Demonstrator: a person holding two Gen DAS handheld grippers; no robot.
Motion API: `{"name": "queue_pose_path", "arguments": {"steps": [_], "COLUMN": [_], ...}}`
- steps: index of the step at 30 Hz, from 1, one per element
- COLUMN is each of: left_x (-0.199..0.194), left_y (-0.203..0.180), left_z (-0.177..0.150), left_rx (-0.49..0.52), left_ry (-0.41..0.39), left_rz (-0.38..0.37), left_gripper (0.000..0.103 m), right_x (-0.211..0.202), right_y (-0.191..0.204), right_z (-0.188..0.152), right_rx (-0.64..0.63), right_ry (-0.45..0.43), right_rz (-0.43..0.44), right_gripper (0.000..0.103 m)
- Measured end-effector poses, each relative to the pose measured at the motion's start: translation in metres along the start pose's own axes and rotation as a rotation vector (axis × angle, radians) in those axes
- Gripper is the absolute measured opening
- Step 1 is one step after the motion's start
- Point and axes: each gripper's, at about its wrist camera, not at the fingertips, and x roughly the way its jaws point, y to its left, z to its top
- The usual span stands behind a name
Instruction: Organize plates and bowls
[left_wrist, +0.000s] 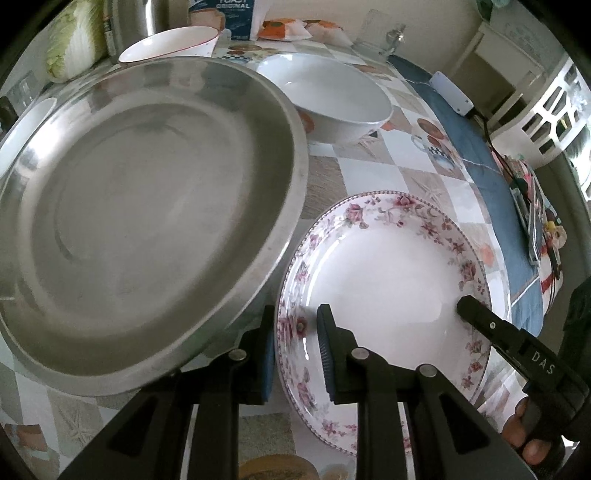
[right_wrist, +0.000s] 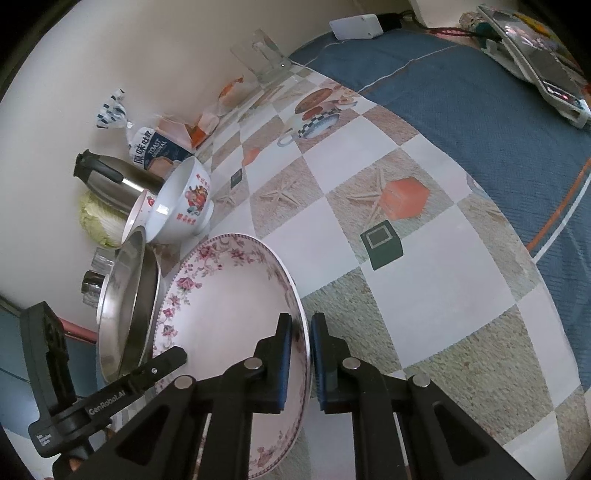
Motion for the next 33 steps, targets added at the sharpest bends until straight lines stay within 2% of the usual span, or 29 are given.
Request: {"name": "queue_pose_path", "arguments": {"steps": [11, 27, 33], "left_x": [-0.002, -0.029, -0.044], "left_y": [-0.007, -0.006, -0.007], "left_z": [0.002, 0.006, 0.008], "left_rx": [0.035, 0.076, 0.079], "left_ry": [0.028, -0.038, -0.077], "left_rz": [-0.053, -0.132, -0.193], "left_gripper": [0.019, 0.018, 0.018], "right_x": [-0.015, -0.048, -0.068], "right_y": [0.0, 0.026, 0.04], "right_z": [-0.005, -0.011, -0.009], "right_rx": [-0.018, -0.099, -0.125], "right_ry": [-0.035, -0.082, -0.121], "right_rz": [-0.067, -0.145, -0.17], "right_gripper": [0.013, 0.013, 0.013]}}
